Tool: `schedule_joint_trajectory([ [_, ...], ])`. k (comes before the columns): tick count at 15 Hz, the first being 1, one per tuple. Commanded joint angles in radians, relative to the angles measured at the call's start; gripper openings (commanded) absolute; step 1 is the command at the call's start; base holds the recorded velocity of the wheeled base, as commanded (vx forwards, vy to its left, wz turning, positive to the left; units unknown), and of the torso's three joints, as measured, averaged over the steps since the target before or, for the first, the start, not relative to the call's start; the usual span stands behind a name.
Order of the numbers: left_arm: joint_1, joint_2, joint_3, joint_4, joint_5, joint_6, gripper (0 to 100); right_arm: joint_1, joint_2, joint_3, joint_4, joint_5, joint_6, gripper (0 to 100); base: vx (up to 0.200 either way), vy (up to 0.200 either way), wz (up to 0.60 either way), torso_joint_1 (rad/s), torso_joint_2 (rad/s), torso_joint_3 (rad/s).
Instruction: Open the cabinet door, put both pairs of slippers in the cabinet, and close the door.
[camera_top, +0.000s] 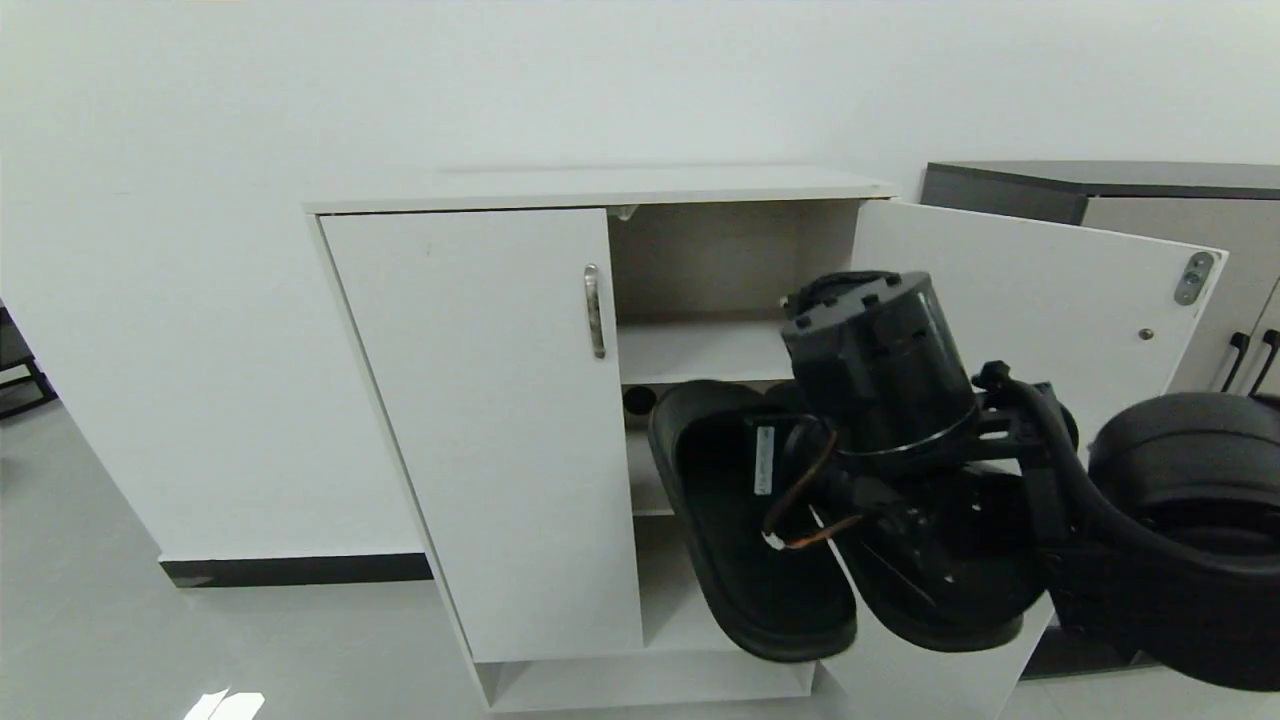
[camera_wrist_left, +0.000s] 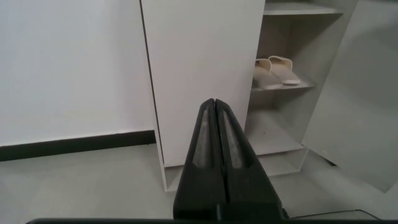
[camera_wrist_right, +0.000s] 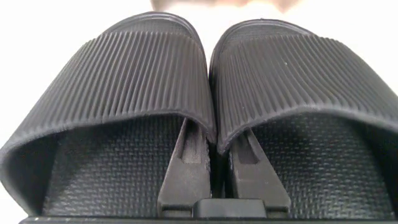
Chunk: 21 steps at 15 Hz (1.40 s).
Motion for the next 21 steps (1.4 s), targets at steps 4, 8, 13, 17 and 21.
schedule_joint_trajectory([
  [4, 0.000, 0.002, 0.000, 0.000, 0.000, 0.000, 0, 0.005, 0.118, -0.074, -0.090, -0.079, -0.034, 0, 0.000, 0.000, 0.00, 0.000, 0.00, 0.000],
  [8, 0.000, 0.002, 0.000, 0.000, 0.000, 0.000, 0, -0.030, 0.137, -0.057, -0.122, -0.078, -0.052, 0, 0.000, 0.000, 0.00, 0.000, 0.00, 0.000],
  [13, 0.000, 0.002, 0.000, 0.000, 0.000, 0.000, 0, -0.064, 0.172, -0.062, -0.182, -0.073, -0.088, 0, 0.160, 0.000, 0.00, -0.002, 0.00, 0.002],
  [17, 0.000, 0.002, 0.000, 0.000, 0.000, 0.000, 0, -0.074, 0.206, -0.072, -0.257, -0.072, -0.146, 0, 0.200, 0.000, 0.00, 0.000, 0.00, 0.001],
  [21, 0.000, 0.002, 0.000, 0.000, 0.000, 0.000, 0, -0.082, 0.263, -0.131, -0.257, -0.069, -0.146, 0, 0.200, 0.000, 0.00, 0.001, 0.00, 0.000],
])
